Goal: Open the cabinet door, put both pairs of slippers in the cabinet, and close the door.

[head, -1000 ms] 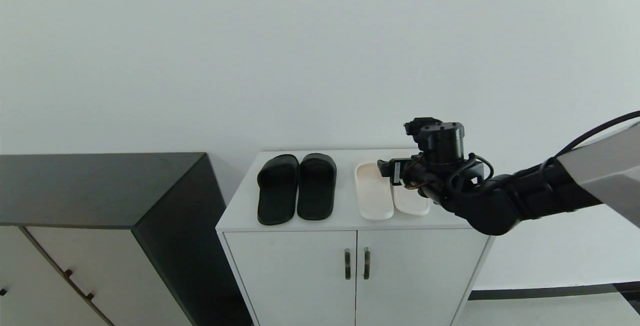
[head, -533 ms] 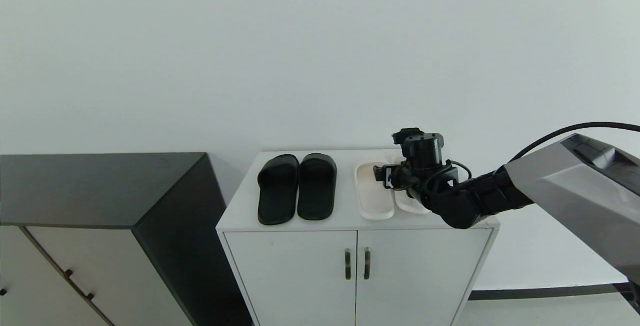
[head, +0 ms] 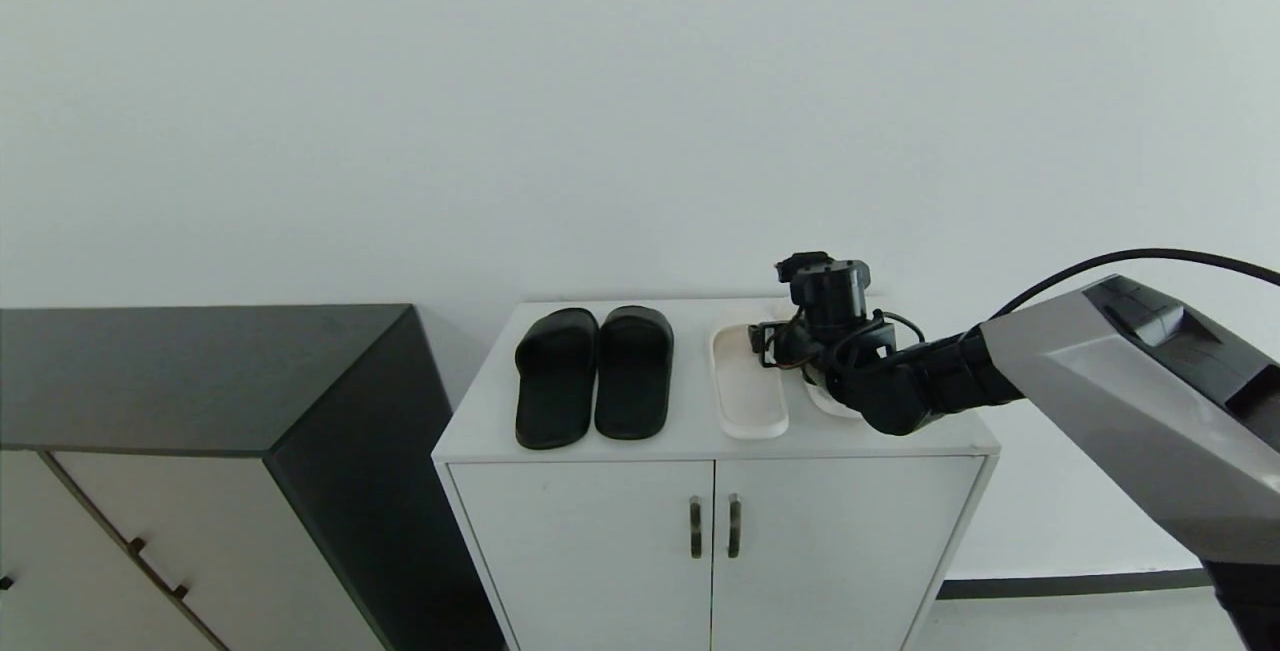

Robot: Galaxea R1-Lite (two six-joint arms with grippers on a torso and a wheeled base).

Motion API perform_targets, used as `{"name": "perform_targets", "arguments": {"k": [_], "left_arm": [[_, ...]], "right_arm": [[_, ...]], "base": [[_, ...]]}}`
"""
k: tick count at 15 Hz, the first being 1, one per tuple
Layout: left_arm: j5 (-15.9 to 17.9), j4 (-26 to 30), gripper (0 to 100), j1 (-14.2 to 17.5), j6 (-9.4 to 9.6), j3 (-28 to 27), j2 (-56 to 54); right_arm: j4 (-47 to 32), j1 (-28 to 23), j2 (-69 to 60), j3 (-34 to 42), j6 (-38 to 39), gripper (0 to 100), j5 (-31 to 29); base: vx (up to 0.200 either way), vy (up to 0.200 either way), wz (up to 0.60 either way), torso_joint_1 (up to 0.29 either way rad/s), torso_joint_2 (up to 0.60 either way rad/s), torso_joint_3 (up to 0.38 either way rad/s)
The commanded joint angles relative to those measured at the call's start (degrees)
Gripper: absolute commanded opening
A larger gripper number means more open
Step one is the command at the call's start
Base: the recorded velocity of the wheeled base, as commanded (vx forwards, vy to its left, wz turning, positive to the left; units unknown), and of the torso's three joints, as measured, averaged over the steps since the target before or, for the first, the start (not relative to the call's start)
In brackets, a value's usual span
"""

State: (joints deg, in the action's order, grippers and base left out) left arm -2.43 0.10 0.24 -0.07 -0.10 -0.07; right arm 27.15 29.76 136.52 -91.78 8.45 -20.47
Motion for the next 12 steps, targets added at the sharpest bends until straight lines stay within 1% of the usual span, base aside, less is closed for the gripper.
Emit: {"name": "perform_targets", "arguments": {"k": [1, 6, 8, 9, 10, 11, 12], "left_arm": [[-0.04, -0.01, 0, 0.02, -0.01, 0.01, 0.07], [-0.04, -0.01, 0, 0.02, -0.1, 0.01, 0.07], [-0.04, -0.01, 0, 0.02, -0.1, 0.01, 0.07], [-0.04, -0.01, 0, 0.02, -0.01, 0.01, 0.07], [-0.04, -0.01, 0, 0.02, -0.01, 0.01, 0.07], [-0.04, -0.01, 0, 0.02, -0.01, 0.01, 0.07], [-0.04, -0.01, 0, 0.02, -0.01, 0.01, 0.07]], "right_arm": [[0.01, -0.05, 0.15, -0.41, 0.08, 0, -0.01], [0.19, -0.05, 0.67, -0.5, 0.17, 0, -0.01], [0.19, -0.05, -2.58, 0.29, 1.48, 0, 0.08], [0.36, 0.04, -5.21, 2.31, 2.19, 0, 0.43], [0.71, 0.3, -9.52, 6.44, 2.19, 0, 2.19], [1.68, 0.92, -14.79, 11.01, 2.27, 0, 5.79], [2.56, 1.62, -19.98, 16.2, 2.36, 0, 10.62]], "base": [[0.0, 0.0, 0.0, 0.0, 0.0, 0.0], [0.0, 0.0, 0.0, 0.0, 0.0, 0.0], [0.0, 0.0, 0.0, 0.0, 0.0, 0.0], [0.0, 0.0, 0.0, 0.0, 0.0, 0.0], [0.0, 0.0, 0.0, 0.0, 0.0, 0.0], [0.0, 0.0, 0.0, 0.0, 0.0, 0.0], [0.0, 0.0, 0.0, 0.0, 0.0, 0.0]]}}
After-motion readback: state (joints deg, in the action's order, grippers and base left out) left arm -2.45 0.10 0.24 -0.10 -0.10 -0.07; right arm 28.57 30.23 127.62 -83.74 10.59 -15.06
